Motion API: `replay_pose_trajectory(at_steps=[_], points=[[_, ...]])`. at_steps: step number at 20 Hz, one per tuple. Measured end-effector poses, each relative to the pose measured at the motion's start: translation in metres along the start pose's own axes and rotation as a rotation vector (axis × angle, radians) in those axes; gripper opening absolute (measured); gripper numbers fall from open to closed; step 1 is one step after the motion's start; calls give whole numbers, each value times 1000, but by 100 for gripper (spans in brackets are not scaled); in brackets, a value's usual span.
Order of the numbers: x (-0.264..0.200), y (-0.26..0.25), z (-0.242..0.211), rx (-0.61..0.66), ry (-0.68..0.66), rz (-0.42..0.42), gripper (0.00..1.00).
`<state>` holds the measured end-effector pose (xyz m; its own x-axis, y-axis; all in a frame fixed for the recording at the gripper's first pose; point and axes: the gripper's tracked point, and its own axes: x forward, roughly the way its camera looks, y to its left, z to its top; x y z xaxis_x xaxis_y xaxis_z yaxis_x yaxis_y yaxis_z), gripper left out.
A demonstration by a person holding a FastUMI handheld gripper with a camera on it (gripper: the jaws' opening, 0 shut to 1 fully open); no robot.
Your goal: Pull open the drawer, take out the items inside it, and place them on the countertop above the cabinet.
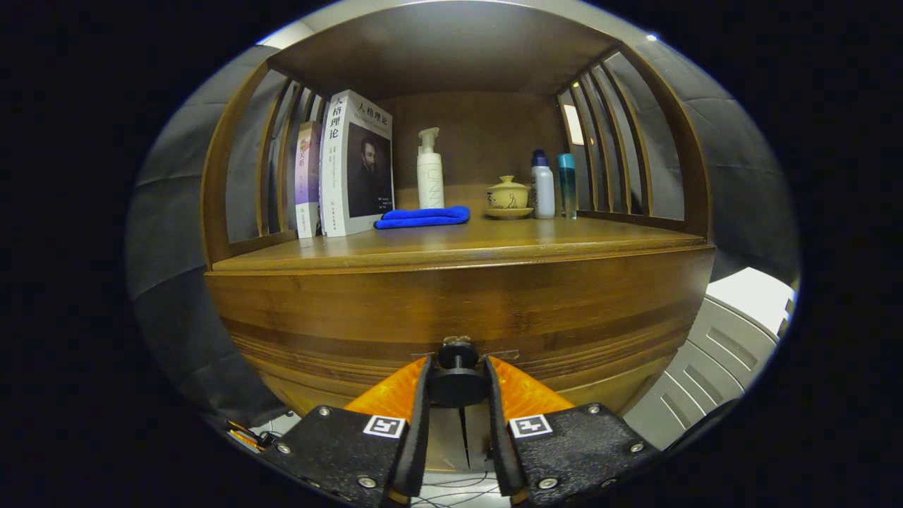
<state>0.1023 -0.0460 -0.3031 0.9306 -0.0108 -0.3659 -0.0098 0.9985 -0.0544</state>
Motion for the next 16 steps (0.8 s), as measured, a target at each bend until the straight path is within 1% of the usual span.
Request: replay_pose_trajectory(at_steps=[2,3,7,10,16], points=[[0,-2,-1,-20,-11,-27,32],[0,-3,-2,-30,-3,-33,30],[-8,-2,-3,4,17,-5,29],[-32,-4,-9,-21,16,1,29],[-85,-4,-17,-14,45,15,29]])
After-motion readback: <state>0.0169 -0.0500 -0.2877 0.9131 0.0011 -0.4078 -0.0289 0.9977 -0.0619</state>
